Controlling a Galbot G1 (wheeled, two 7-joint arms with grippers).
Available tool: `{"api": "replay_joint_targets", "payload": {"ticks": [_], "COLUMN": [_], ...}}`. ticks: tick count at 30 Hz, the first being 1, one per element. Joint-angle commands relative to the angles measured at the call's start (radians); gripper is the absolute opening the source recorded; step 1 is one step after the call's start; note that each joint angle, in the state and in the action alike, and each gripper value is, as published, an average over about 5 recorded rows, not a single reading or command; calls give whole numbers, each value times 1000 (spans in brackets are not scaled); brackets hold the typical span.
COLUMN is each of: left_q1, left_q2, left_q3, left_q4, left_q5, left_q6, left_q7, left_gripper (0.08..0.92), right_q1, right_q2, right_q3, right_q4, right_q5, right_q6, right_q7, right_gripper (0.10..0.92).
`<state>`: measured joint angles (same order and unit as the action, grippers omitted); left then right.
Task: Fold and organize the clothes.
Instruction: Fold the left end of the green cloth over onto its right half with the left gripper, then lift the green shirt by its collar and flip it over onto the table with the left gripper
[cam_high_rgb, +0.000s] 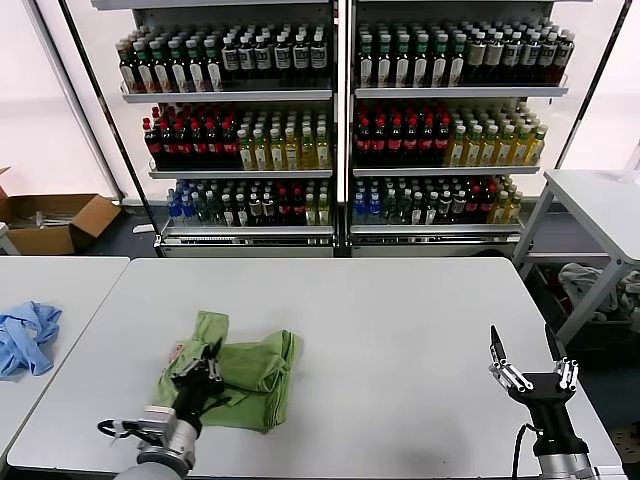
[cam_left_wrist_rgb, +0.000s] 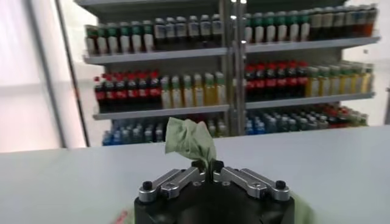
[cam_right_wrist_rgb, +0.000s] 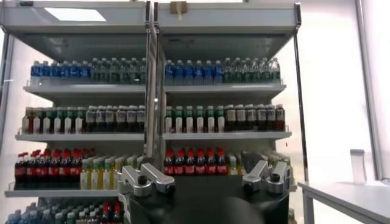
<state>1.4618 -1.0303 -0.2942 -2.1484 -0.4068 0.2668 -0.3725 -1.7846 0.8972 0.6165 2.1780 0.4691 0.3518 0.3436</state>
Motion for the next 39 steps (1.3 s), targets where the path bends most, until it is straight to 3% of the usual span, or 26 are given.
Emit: {"api": "replay_joint_targets", "payload": {"ticks": [1, 14, 26, 33, 39], "left_q1": [-86, -151, -118, -59, 12], "left_q2": [-43, -48, 17, 72, 124], "left_q3": [219, 252, 360, 104, -187], "left_q4": [41, 145, 52, -84, -17], "left_q5": [120, 236, 320, 97, -162], "left_q6": [37, 5, -122, -45, 10], "left_q7": [15, 28, 63, 26, 0], "left_gripper": [111, 124, 446, 645, 796], "right_q1": [11, 12, 32, 23, 34], "right_q2": [-1, 0, 1, -10, -25], "right_q3": [-4, -8, -14, -6, 12], "right_q4": [-5, -2, 5, 14, 19], "right_q5": [2, 3, 4, 12, 41], "right_q6": [-5, -2, -12, -13, -35], "right_q7": [3, -5, -4, 0, 2], "right_gripper": [823, 823, 823, 823, 823]}}
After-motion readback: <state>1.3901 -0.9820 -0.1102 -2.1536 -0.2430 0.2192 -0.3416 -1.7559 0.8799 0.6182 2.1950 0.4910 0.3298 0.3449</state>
